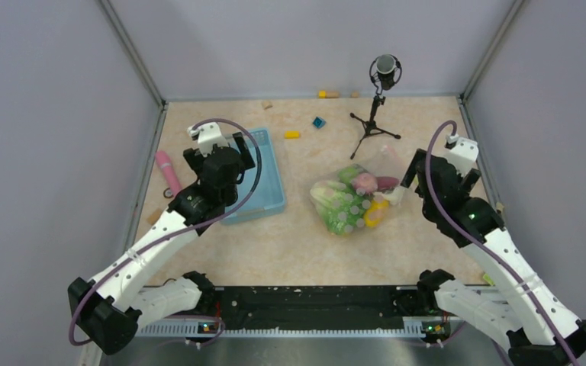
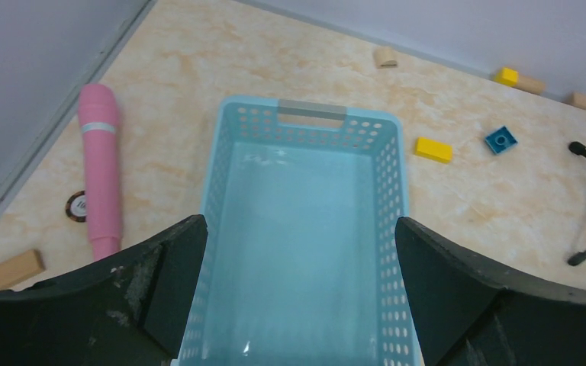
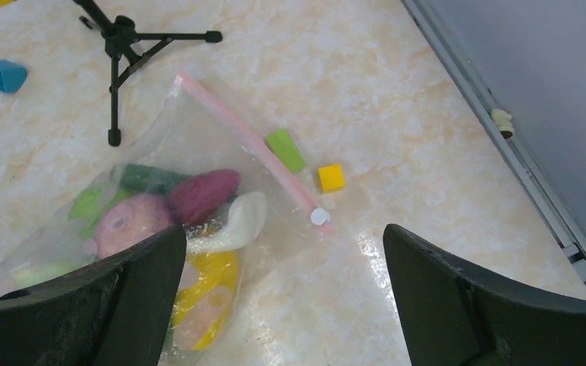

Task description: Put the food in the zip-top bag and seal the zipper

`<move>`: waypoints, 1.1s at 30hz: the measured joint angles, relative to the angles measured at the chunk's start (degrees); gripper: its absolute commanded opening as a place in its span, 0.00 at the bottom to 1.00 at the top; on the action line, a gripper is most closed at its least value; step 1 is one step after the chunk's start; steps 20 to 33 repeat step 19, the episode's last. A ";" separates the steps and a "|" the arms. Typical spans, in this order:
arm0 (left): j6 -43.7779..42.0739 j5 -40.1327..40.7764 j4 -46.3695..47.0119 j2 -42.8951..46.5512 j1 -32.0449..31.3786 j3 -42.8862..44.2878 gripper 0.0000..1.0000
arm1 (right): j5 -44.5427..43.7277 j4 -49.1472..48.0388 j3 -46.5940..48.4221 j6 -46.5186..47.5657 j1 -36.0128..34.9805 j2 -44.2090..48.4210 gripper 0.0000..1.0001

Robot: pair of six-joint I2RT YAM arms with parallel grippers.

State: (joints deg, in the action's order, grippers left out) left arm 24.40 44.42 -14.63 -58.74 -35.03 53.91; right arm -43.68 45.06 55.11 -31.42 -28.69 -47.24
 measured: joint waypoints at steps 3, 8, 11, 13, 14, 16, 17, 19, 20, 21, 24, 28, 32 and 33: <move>1.55 3.56 -3.19 0.13 0.00 0.70 0.98 | -2.40 -0.72 0.00 -0.24 0.00 1.18 0.99; 3.04 6.10 -6.84 1.27 0.00 0.72 0.98 | -5.44 -3.43 -1.18 -0.26 0.00 4.07 0.99; 3.78 7.23 -8.22 2.29 0.00 0.72 0.98 | -6.21 -4.79 -2.32 0.22 0.00 5.20 0.99; 4.33 7.91 -9.42 3.10 0.00 0.72 0.98 | -6.40 -5.62 -2.62 0.55 0.00 5.31 0.99; 4.48 8.13 -9.79 3.45 0.00 0.72 0.98 | -6.47 -5.95 -2.62 0.81 0.02 5.40 0.99; 4.68 8.55 -10.34 4.04 0.00 0.72 0.98 | -6.56 -6.64 -2.62 1.29 0.02 5.40 0.99; 4.72 8.74 -10.49 4.37 0.00 0.72 0.98 | -6.71 -6.93 -2.71 1.49 0.00 5.42 0.99; 4.79 9.14 -10.75 4.94 0.00 0.72 0.98 | -7.06 -7.41 -3.02 1.77 0.02 5.60 0.99; 4.79 9.14 -10.75 4.94 0.00 0.72 0.98 | -7.06 -7.41 -3.02 1.77 0.02 5.60 0.99; 4.79 9.14 -10.75 4.94 0.00 0.72 0.98 | -7.06 -7.41 -3.02 1.77 0.02 5.60 0.99; 4.79 9.14 -10.75 4.94 0.00 0.72 0.98 | -7.06 -7.41 -3.02 1.77 0.02 5.60 0.99; 4.79 9.14 -10.75 4.94 0.00 0.72 0.98 | -7.06 -7.41 -3.02 1.77 0.02 5.60 0.99; 4.79 9.14 -10.75 4.94 0.00 0.72 0.98 | -7.06 -7.41 -3.02 1.77 0.02 5.60 0.99; 4.79 9.14 -10.75 4.94 0.00 0.72 0.98 | -7.06 -7.41 -3.02 1.77 0.02 5.60 0.99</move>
